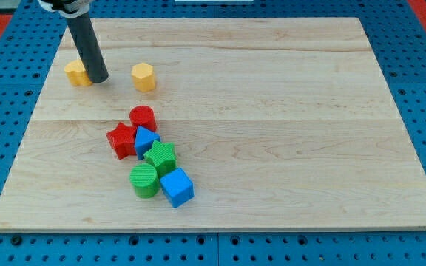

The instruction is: Push the heart diagonally to the top left of hexagon

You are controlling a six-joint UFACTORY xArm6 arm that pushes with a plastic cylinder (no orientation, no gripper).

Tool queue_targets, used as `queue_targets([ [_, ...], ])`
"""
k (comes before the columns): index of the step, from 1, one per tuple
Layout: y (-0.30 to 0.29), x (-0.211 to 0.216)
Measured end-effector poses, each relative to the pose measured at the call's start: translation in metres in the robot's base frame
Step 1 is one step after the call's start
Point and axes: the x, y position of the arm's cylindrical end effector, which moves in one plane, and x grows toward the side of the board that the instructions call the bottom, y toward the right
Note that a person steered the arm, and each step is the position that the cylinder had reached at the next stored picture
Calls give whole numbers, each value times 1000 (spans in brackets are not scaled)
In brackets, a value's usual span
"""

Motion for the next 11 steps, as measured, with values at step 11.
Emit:
queue_targets([
  [11, 4, -48],
])
